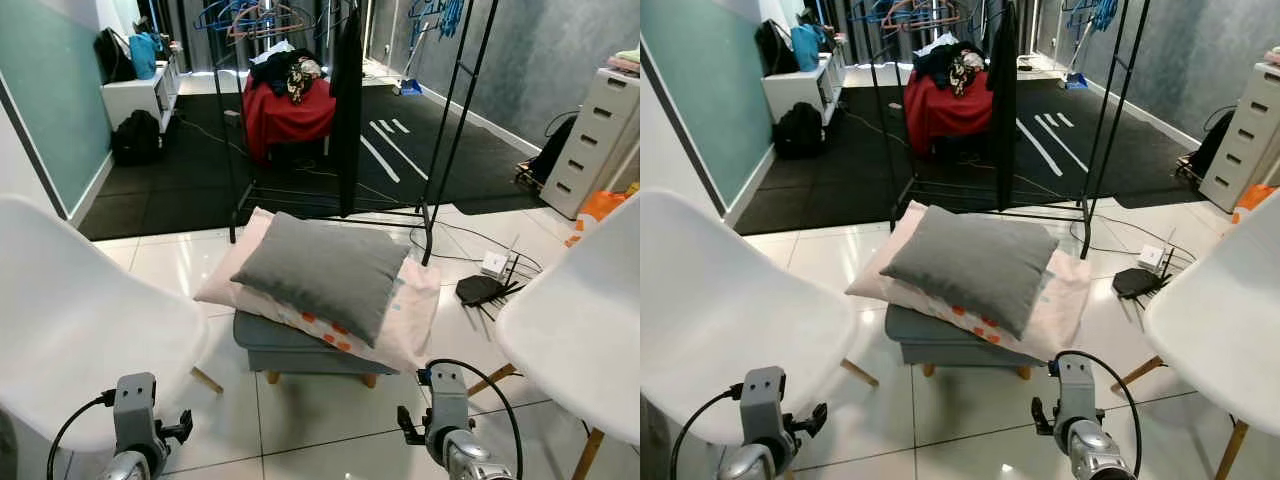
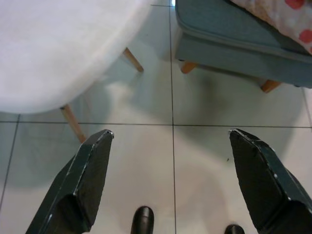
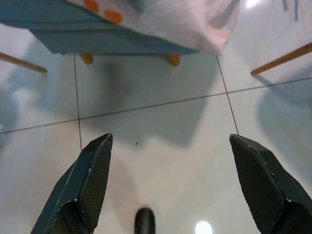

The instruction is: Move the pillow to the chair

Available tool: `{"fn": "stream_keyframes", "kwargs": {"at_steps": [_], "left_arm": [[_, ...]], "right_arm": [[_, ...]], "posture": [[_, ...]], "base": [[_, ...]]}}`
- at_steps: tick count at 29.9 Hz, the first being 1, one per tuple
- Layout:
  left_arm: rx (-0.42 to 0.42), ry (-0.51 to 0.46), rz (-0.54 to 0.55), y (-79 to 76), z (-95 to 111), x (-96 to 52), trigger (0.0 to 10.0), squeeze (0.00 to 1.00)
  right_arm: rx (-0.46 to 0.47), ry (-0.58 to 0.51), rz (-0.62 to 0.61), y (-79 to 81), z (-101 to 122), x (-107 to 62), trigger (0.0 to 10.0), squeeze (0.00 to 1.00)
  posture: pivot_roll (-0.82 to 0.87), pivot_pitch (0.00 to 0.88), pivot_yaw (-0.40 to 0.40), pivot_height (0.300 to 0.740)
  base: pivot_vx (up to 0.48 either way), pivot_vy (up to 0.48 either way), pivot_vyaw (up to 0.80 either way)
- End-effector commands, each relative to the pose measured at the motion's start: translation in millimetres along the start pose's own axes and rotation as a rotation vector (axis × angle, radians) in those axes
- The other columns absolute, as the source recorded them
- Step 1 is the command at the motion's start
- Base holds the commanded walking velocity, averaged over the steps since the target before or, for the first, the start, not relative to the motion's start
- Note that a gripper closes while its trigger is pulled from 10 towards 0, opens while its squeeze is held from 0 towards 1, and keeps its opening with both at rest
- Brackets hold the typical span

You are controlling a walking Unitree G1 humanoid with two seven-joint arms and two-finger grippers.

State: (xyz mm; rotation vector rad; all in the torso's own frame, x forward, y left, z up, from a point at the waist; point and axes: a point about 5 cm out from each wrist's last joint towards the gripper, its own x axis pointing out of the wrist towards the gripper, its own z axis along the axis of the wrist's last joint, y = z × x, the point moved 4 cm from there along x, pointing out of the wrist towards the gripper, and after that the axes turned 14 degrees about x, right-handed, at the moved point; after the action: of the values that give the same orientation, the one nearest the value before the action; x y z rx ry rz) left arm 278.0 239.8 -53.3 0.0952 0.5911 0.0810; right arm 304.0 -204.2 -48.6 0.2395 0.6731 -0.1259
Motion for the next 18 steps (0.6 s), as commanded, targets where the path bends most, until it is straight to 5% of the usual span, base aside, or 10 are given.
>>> {"fn": "stream_keyframes", "kwargs": {"at_steps": [1,18], "left_arm": [[0.004,0.017,0.001,-2.2,-3.4,-0.3,10.0,0.00],[-0.015,0.015,0.011,1.2,-1.4,0.3,10.0,0.00]], "right_arm": [[-0.002,0.008,-0.014,-6.2,-2.0,-1.2,10.0,0.00],[-0.001,0.002,-0.014,-5.6,0.8,-0.6,10.0,0.00]], "posture": [[-0.04,0.014,0.010,0.740],[-0.04,0.025,0.008,0.740]], "base": [[0.000,0.000,0.00],[0.000,0.000,0.00]]}}
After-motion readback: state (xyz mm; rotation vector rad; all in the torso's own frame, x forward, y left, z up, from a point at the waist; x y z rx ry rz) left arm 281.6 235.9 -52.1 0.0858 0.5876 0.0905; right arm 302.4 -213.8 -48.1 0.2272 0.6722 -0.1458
